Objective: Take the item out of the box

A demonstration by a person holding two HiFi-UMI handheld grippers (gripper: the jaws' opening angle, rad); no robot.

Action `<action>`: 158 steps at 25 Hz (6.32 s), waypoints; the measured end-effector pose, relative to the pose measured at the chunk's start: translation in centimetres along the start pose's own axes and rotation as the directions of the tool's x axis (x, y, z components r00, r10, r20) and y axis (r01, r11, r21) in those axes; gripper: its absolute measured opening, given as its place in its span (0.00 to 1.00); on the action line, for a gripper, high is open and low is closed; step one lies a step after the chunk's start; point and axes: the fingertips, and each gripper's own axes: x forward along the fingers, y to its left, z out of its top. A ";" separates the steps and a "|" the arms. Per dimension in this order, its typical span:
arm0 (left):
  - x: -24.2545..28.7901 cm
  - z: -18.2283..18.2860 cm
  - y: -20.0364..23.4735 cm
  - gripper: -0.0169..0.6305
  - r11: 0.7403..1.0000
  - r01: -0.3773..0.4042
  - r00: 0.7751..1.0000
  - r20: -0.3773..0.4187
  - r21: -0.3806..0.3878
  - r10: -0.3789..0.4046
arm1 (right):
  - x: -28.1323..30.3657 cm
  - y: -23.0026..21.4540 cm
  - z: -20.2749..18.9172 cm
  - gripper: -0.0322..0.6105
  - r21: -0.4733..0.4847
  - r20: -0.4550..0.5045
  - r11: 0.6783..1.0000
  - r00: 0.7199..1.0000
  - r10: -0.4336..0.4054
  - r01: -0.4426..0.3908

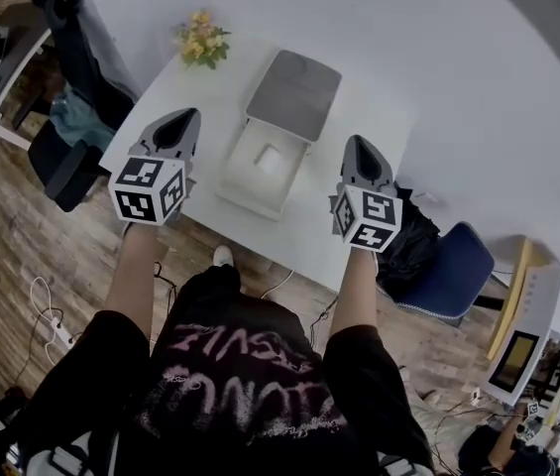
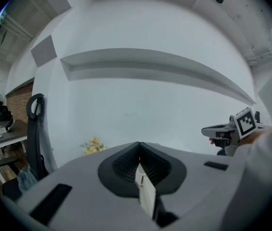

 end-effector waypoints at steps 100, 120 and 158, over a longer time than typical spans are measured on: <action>13.7 -24.5 -12.5 0.42 0.981 0.187 0.525 -0.840 -0.043 -0.137 | 1.8 -9.0 -8.4 0.06 0.136 -0.092 0.989 0.994 -0.050 0.062; 14.3 -25.0 -11.7 0.31 0.987 0.158 0.546 -0.831 -0.024 -0.107 | 2.2 -8.9 -9.0 0.06 0.140 -0.110 0.989 0.993 -0.039 0.054; 11.4 -12.7 -9.5 0.31 0.986 0.165 0.860 -0.490 0.001 -0.143 | 1.1 -6.2 -3.9 0.06 0.139 -0.040 0.990 0.999 -0.010 0.015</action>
